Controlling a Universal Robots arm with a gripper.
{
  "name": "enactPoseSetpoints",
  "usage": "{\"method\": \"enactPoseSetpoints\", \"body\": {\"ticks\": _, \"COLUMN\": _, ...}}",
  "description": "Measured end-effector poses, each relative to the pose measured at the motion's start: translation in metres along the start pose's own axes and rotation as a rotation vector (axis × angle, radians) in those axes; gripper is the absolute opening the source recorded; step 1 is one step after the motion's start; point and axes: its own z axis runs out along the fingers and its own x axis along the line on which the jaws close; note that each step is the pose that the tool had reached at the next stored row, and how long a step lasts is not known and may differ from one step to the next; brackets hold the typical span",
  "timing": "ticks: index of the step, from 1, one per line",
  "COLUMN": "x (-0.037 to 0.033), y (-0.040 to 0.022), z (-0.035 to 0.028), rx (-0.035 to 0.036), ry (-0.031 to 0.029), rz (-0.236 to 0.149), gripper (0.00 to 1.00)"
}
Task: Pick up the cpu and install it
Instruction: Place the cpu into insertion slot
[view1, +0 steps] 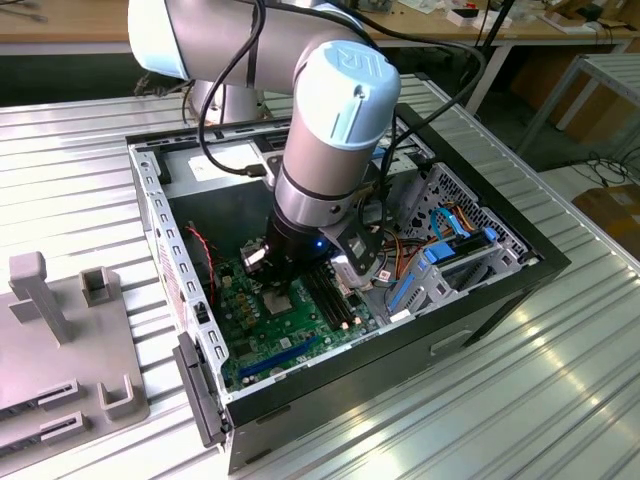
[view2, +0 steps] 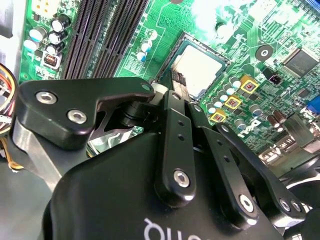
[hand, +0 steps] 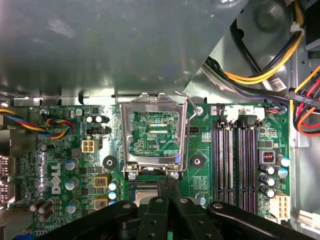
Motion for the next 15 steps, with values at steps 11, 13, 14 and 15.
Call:
{"method": "enactPoseSetpoints", "body": {"ticks": 11, "x": 0.0001, "y": -0.0030, "z": -0.0130, "rx": 0.0011, "ry": 0.0008, "rz": 0.000, "gripper": 0.11}}
{"method": "enactPoseSetpoints", "body": {"ticks": 13, "x": 0.0002, "y": -0.0041, "z": -0.0131, "rx": 0.0011, "ry": 0.0009, "rz": 0.000, "gripper": 0.11}}
{"method": "enactPoseSetpoints", "body": {"ticks": 14, "x": 0.0001, "y": -0.0044, "z": -0.0131, "rx": 0.0011, "ry": 0.0008, "rz": 0.000, "gripper": 0.11}}
{"method": "enactPoseSetpoints", "body": {"ticks": 15, "x": 0.0001, "y": -0.0047, "z": -0.0132, "rx": 0.0011, "ry": 0.0008, "rz": 0.000, "gripper": 0.11}}
